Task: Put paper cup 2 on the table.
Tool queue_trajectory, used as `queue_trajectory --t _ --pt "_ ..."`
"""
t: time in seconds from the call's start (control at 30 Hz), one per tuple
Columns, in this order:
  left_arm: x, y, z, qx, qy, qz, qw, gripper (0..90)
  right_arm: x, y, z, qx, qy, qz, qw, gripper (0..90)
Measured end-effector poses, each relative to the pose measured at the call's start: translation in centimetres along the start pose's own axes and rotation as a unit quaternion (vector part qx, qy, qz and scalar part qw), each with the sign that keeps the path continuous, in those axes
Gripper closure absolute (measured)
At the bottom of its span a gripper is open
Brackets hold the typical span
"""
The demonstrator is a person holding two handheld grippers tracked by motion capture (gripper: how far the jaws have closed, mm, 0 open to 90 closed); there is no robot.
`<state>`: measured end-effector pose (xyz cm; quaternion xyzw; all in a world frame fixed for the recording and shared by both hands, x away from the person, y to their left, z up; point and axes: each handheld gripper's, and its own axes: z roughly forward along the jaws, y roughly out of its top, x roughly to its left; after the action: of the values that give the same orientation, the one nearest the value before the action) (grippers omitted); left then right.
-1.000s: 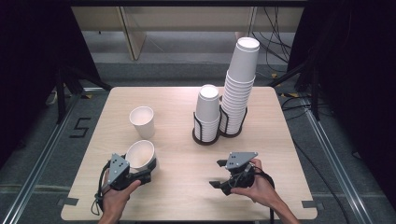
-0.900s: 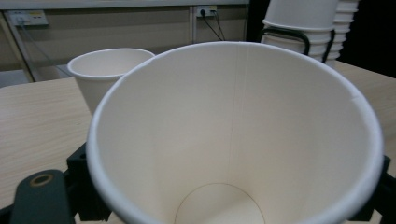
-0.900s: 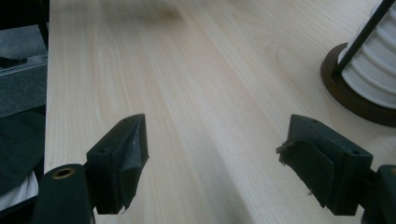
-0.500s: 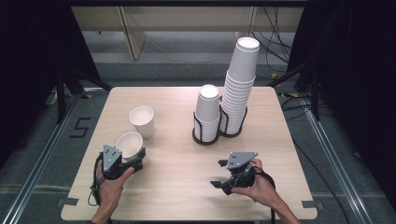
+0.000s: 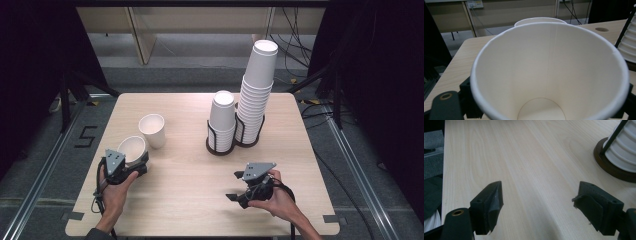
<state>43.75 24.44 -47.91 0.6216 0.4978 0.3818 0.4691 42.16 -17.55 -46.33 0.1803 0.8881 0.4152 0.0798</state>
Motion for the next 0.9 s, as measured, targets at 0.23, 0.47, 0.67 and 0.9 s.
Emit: queue_trajectory --t 0.23,0.47,0.67,0.9 --pt "0.4 0.0 1.2 0.003 0.006 -0.001 1.0000 13.6 0.0 0.0 0.0 0.004 0.003 0.000 1.0000 22.1" --pt "1.3 -0.4 2.4 0.013 0.019 -0.007 0.9997 13.5 0.0 0.0 0.0 0.001 -0.001 -0.001 1.0000 22.0" --pt "2.1 -0.8 3.1 0.015 0.024 -0.016 0.9995 13.1 0.0 0.0 0.0 0.004 0.005 -0.002 1.0000 21.8" --pt "2.1 -1.0 3.7 0.009 0.021 0.004 0.9997 12.4 0.1 0.0 0.1 0.006 0.008 -0.005 0.9999 21.7"
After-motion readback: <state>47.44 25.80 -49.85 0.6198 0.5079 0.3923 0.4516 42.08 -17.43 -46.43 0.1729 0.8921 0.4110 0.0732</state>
